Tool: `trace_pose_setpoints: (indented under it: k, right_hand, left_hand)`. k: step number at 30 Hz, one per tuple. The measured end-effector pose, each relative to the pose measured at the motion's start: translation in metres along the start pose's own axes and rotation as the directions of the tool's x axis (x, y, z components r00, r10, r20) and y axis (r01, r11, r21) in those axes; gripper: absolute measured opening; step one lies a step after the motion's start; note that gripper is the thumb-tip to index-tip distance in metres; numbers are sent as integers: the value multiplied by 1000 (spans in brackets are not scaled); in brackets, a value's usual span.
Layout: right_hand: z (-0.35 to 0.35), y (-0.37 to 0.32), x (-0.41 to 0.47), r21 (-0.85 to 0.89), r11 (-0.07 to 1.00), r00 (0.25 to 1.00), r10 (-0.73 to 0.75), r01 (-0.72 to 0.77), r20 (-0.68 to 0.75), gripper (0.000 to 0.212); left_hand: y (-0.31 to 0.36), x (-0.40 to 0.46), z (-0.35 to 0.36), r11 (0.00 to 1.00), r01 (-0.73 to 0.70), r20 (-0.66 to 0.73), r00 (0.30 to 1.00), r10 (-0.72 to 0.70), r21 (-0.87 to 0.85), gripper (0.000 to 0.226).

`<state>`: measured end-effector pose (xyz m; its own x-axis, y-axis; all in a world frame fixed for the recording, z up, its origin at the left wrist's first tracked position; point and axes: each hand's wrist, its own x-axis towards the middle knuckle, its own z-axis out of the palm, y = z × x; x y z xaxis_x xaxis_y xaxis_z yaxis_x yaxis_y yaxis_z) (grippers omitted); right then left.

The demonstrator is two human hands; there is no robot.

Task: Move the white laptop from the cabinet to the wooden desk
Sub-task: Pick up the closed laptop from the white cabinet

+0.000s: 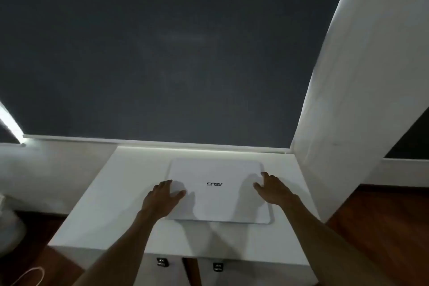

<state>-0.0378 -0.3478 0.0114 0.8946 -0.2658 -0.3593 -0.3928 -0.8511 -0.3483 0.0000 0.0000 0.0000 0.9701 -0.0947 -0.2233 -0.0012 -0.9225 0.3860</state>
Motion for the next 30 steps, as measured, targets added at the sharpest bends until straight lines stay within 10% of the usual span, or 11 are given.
trace_pose_setpoints:
  k: [13, 30]
  right_hand:
    - [35, -37, 7, 364, 825, 889, 458, -432, 17, 77]
    - [8, -43, -24, 610, 774, 862, 417, -170, -288, 83]
  left_hand:
    - [5, 35, 20, 907, 311, 38, 949, -313, -286, 94]
    - [29, 23, -20, 756, 204, -117, 930, -348, -622, 88]
